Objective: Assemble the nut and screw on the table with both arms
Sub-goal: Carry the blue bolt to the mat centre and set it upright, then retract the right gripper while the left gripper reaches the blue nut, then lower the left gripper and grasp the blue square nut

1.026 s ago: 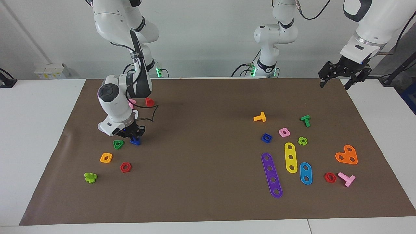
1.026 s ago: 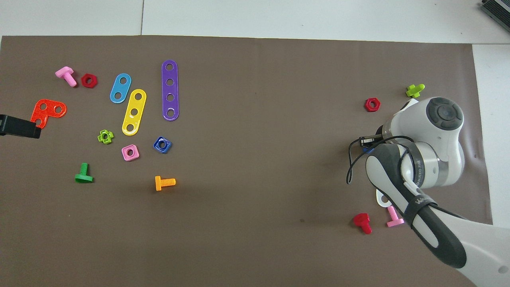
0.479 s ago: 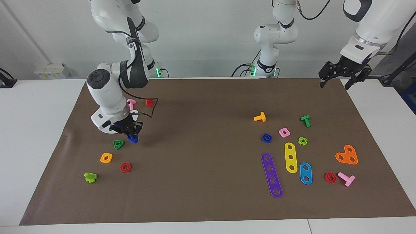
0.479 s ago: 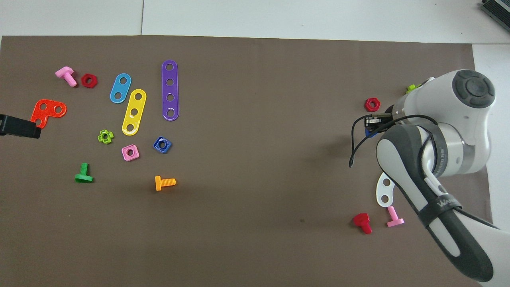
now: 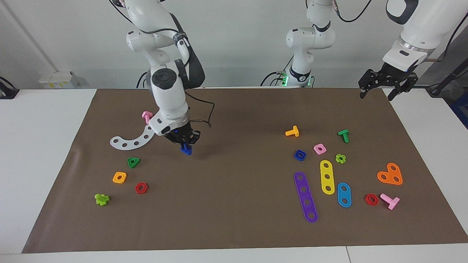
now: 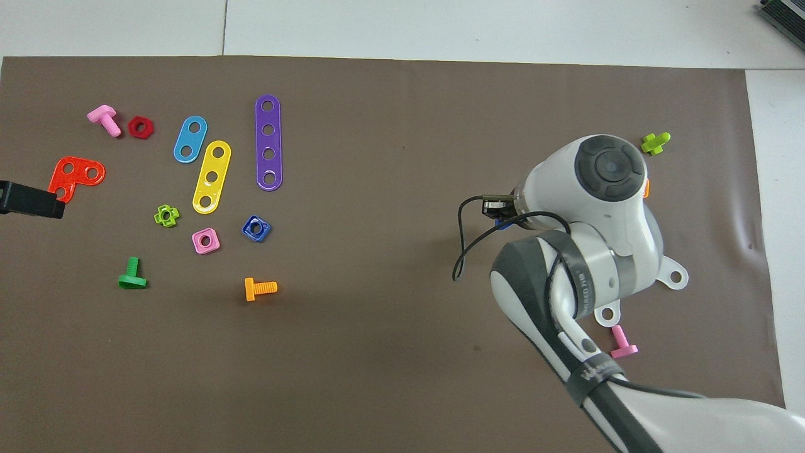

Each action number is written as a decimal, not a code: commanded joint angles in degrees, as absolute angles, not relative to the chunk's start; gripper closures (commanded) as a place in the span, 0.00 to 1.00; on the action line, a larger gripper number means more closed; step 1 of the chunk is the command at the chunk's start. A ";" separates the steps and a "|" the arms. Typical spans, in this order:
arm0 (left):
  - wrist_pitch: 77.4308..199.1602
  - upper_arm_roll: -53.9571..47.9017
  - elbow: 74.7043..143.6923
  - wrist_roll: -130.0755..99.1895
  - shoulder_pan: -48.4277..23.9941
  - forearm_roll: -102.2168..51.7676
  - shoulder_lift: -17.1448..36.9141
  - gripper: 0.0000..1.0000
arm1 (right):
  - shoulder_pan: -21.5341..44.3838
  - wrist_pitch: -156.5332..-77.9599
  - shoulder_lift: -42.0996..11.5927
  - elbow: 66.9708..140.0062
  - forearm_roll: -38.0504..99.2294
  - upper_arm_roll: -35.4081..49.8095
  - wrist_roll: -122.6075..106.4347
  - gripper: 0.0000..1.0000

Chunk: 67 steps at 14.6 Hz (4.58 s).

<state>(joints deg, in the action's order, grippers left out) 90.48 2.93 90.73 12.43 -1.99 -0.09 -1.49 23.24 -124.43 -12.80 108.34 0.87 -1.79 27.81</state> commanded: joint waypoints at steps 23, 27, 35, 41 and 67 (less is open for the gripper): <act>96.84 2.37 94.73 8.19 -5.27 -0.09 -3.60 0.00 | 27.09 -129.29 -10.56 105.29 0.27 -2.90 43.69 0.00; 107.12 2.29 102.56 2.73 -11.23 -0.18 -4.49 0.00 | 17.16 -122.63 -3.80 105.29 0.26 -2.81 29.92 0.00; 128.11 2.11 113.79 -0.53 -17.14 -0.18 3.69 0.00 | 5.55 -101.79 6.50 104.77 0.53 -2.99 10.84 0.00; 140.70 0.70 121.11 -0.70 -17.58 -0.18 9.22 0.00 | 4.91 -90.44 3.35 93.34 -1.05 -3.16 7.74 0.00; 151.08 0.88 128.23 1.85 -16.61 -0.18 12.75 0.17 | 3.78 -88.86 4.66 95.10 -1.76 -2.29 5.98 0.00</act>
